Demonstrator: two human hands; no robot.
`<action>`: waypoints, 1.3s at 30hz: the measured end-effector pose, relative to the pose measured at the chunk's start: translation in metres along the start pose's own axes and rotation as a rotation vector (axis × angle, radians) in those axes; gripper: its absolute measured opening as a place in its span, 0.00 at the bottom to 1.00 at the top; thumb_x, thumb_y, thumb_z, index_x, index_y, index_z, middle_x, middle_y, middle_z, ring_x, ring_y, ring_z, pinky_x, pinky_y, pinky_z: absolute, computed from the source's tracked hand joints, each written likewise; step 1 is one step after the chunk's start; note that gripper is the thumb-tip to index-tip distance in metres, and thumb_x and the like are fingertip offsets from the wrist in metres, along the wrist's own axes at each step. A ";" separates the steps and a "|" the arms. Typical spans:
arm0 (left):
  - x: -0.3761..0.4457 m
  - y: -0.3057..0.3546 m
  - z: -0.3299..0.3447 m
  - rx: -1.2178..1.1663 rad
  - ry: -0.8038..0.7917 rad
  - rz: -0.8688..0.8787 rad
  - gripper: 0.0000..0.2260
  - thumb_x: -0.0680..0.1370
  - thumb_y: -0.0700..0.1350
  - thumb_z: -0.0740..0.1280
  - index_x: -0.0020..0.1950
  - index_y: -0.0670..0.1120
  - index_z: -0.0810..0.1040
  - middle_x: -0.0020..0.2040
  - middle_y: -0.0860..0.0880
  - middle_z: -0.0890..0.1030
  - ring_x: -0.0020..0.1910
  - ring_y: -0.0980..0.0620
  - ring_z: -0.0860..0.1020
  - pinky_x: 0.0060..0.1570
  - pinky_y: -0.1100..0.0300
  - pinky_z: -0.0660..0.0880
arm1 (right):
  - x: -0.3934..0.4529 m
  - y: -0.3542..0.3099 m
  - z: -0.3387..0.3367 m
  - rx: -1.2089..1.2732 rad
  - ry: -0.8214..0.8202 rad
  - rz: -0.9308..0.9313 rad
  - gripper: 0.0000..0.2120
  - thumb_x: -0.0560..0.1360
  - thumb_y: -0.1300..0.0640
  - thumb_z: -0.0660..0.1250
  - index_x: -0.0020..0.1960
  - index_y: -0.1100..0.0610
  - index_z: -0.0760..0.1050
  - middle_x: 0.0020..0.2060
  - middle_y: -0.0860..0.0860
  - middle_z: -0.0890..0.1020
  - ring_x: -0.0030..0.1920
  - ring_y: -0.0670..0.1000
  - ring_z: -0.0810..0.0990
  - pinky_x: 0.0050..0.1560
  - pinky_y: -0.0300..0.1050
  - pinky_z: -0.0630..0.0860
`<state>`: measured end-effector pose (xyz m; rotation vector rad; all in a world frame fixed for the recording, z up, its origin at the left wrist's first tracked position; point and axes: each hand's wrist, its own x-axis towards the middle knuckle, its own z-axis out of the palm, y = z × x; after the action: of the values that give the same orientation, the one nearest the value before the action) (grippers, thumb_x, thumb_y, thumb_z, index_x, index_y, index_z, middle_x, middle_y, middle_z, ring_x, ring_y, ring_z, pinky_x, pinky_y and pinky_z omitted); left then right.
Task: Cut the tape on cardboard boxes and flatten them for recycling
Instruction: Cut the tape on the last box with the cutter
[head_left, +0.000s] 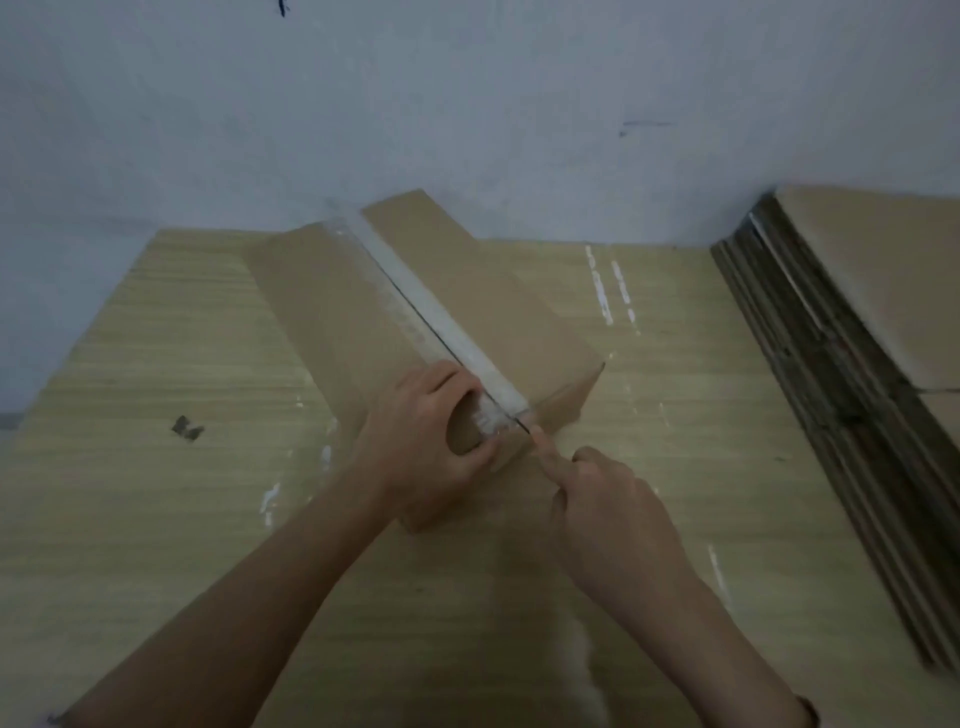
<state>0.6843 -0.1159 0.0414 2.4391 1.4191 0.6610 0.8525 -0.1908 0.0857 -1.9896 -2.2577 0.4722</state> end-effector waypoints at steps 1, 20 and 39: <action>-0.001 0.000 0.001 -0.013 0.020 -0.005 0.20 0.69 0.57 0.65 0.51 0.43 0.78 0.51 0.47 0.78 0.49 0.48 0.76 0.52 0.51 0.75 | -0.002 0.001 0.003 0.017 0.003 0.020 0.31 0.77 0.60 0.54 0.77 0.44 0.49 0.45 0.50 0.66 0.51 0.55 0.76 0.42 0.42 0.62; -0.007 -0.008 -0.001 0.221 -0.173 -0.041 0.37 0.71 0.68 0.42 0.75 0.52 0.61 0.75 0.57 0.62 0.71 0.56 0.55 0.63 0.57 0.50 | -0.004 0.003 0.036 0.193 0.316 0.029 0.23 0.71 0.54 0.55 0.63 0.49 0.77 0.33 0.49 0.73 0.26 0.53 0.72 0.25 0.36 0.56; -0.008 -0.007 -0.001 0.249 -0.139 -0.020 0.36 0.73 0.66 0.44 0.73 0.48 0.66 0.73 0.54 0.66 0.69 0.53 0.59 0.59 0.56 0.52 | 0.013 -0.036 0.020 -0.039 0.138 0.189 0.27 0.80 0.57 0.54 0.77 0.50 0.51 0.58 0.55 0.70 0.37 0.51 0.63 0.40 0.43 0.62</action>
<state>0.6757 -0.1192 0.0374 2.5925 1.5483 0.3188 0.8107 -0.1852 0.0752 -2.1929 -2.0246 0.2979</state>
